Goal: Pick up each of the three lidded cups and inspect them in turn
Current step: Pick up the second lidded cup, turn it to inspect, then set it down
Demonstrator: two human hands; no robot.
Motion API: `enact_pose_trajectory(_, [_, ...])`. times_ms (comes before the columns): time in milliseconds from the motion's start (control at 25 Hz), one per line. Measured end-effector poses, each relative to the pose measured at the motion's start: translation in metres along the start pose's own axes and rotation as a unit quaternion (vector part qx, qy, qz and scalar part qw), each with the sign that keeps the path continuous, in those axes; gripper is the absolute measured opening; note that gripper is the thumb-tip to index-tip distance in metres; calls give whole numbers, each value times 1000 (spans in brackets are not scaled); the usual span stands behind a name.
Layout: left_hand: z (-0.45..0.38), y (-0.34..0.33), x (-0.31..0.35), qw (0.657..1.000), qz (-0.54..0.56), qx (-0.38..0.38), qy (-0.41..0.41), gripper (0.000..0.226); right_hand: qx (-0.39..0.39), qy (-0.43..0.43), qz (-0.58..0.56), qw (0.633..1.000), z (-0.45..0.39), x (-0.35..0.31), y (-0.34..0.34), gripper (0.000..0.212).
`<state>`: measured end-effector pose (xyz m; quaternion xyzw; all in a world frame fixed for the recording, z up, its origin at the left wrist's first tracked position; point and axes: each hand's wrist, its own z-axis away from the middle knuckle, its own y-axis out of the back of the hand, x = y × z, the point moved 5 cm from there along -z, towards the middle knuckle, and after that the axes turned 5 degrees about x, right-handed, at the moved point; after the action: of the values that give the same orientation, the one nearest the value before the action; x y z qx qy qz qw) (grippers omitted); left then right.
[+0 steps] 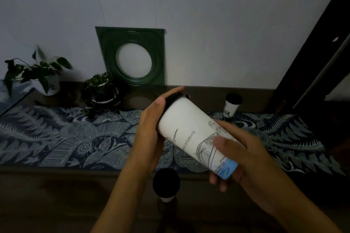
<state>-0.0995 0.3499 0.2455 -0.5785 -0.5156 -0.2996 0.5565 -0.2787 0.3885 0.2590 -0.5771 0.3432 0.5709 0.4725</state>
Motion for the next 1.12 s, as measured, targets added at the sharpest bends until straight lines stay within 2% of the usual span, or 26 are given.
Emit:
enact_pose_trajectory(80, [-1, 0, -1, 1000, 2, 20, -3, 46, -17, -31, -32, 999, -1, 0, -4, 42])
enact_pose_trajectory(120, [-2, 0, -1, 999, -5, 34, -5, 44, -10, -3, 26, 1000, -1, -2, -3, 45])
enact_pose_trajectory(160, [-3, -1, -1, 999, -16, 48, -5, 43, 1, 73, 172, 982, -2, -5, -2, 53])
enact_pose_trajectory(200, [-4, -1, -2, 998, -28, 59, -1, 41, 14, 171, 370, 913, -2, -10, -2, 67])
enact_pose_trajectory(240, [-4, -1, -3, 997, -37, 65, 6, 40, 39, 250, 533, 808, -3, -10, -3, 78])
enact_pose_trajectory(280, [-5, -2, -4, 997, -43, 66, 14, 39, 53, 308, 610, 728, -3, -8, -5, 86])
enact_pose_trajectory(320, [-5, -2, -5, 997, -45, 60, 20, 39, 54, 326, 624, 708, -4, -4, -4, 88])
enact_pose_trajectory(360, [-4, -3, -6, 997, -46, 50, 22, 39, 56, 325, 613, 718, -3, -3, -4, 88])
enact_pose_trajectory(400, [-4, -3, -5, 998, -46, 39, 20, 40, 57, 309, 579, 752, -2, -5, -4, 86])
enact_pose_trajectory(440, [-4, -3, -4, 999, -41, 28, 15, 41, 57, 255, 511, 819, -3, -7, -2, 84])
enact_pose_trajectory(480, [-3, -2, -3, 999, -31, 15, 8, 42, 48, 175, 396, 900, -4, -4, 2, 81])
enact_pose_trajectory(520, [-3, -2, -2, 1000, -16, 5, 5, 45, 24, 94, 243, 965, -4, -2, 4, 76])
enact_pose_trajectory(560, [-3, -2, -2, 1000, -3, -1, 5, 49, 2, 35, 104, 994, -3, -1, 4, 69])
enact_pose_trajectory(640, [-2, -3, -3, 1000, 5, 2, 6, 53, -30, -18, -31, 999, -3, 1, 3, 56])
enact_pose_trajectory(720, [-2, -4, -3, 1000, 1, 27, 7, 46, -27, -24, -35, 999, -2, -2, 4, 50])
enact_pose_trajectory(760, [-2, -6, -3, 999, -3, 41, 9, 43, -10, 17, 50, 999, -1, -4, 6, 54])
enact_pose_trajectory(800, [-2, -7, -3, 999, -8, 52, 13, 42, 8, 104, 213, 972, -1, -8, 8, 62])
enact_pose_trajectory(840, [-3, -8, -3, 998, -12, 60, 19, 40, 39, 205, 409, 888, -1, -13, 7, 72])
enact_pose_trajectory(880, [-3, -9, -4, 998, -15, 64, 27, 39, 76, 291, 540, 786, 1, -16, 6, 78])
enact_pose_trajectory(920, [-3, -10, -4, 997, -17, 63, 33, 39, 88, 344, 597, 720, 3, -15, 5, 82])
enact_pose_trajectory(960, [-3, -12, -4, 998, -17, 58, 35, 40, 90, 361, 604, 705, 5, -15, 6, 83])
enact_pose_trajectory(1000, [-2, -12, -4, 998, -15, 51, 35, 42, 89, 357, 587, 722, 7, -15, 7, 82])
enact_pose_trajectory(1040, [-1, -13, -4, 998, -10, 44, 33, 44, 87, 323, 534, 776, 7, -17, 8, 79])
enact_pose_trajectory(1080, [0, -13, -4, 999, -2, 34, 31, 46, 85, 252, 435, 860, 5, -18, 12, 73])
enact_pose_trajectory(1120, [0, -13, -3, 999, 9, 19, 29, 49, 70, 160, 290, 941, 4, -16, 14, 65])
